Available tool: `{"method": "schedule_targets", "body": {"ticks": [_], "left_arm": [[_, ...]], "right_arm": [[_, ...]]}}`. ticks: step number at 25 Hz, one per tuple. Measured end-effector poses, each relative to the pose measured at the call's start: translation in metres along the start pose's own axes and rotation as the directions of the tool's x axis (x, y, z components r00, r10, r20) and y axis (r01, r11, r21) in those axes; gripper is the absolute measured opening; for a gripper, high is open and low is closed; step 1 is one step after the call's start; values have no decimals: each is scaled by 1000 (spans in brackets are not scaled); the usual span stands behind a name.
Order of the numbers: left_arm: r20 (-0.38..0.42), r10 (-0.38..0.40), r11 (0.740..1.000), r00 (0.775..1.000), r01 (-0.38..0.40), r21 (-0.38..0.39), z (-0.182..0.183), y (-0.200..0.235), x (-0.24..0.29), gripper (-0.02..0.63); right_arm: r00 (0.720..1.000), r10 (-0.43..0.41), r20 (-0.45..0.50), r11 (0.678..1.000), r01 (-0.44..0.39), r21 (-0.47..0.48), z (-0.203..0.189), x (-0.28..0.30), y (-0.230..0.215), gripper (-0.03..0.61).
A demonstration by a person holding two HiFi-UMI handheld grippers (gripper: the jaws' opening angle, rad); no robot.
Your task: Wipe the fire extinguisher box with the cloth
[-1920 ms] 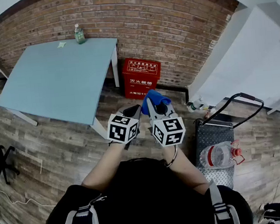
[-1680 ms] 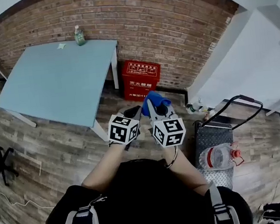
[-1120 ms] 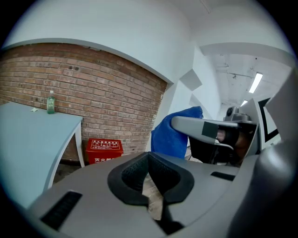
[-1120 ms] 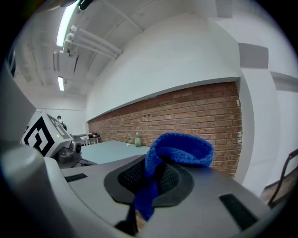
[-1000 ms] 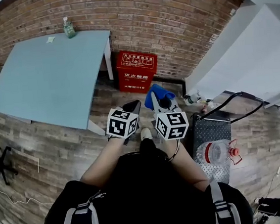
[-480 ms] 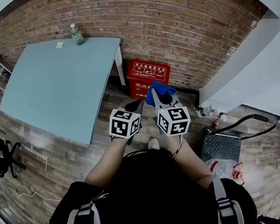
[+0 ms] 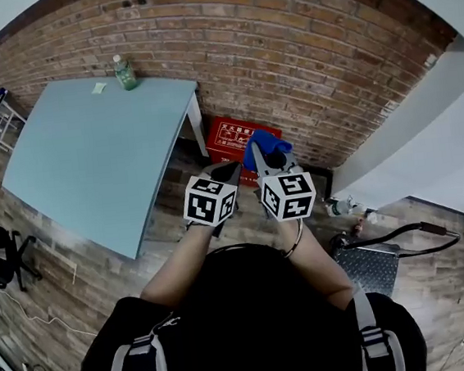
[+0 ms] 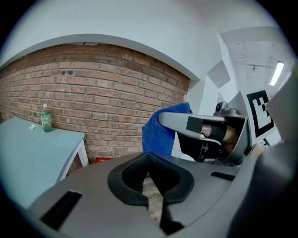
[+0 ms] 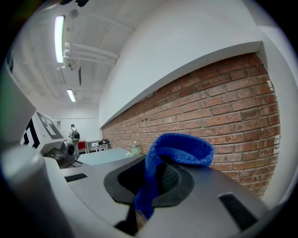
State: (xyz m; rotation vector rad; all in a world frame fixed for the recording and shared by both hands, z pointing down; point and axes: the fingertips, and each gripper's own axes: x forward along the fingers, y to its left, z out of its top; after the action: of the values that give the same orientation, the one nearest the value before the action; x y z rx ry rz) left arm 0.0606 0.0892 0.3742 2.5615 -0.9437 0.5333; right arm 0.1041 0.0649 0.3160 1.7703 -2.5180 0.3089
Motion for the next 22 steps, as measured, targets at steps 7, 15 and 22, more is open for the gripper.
{"method": "schedule_targets", "body": {"ticks": [7,15,22], "left_arm": [[7,17,1000,1000,-17,-4,9,-7,31,-6],[2,73,997,997,-73,-31,7,-2,32,-6],[-27,90,994,996,-91,-61,-11,4,29,-6]], "right_arm": [[1000,15,-15,1000,-15,8,-7,9,-43,41],[997,70,-40,997,-70,16,-15,14,-45,41],[991,113,-68,993,-111,33,-30,21,-29,41]]}}
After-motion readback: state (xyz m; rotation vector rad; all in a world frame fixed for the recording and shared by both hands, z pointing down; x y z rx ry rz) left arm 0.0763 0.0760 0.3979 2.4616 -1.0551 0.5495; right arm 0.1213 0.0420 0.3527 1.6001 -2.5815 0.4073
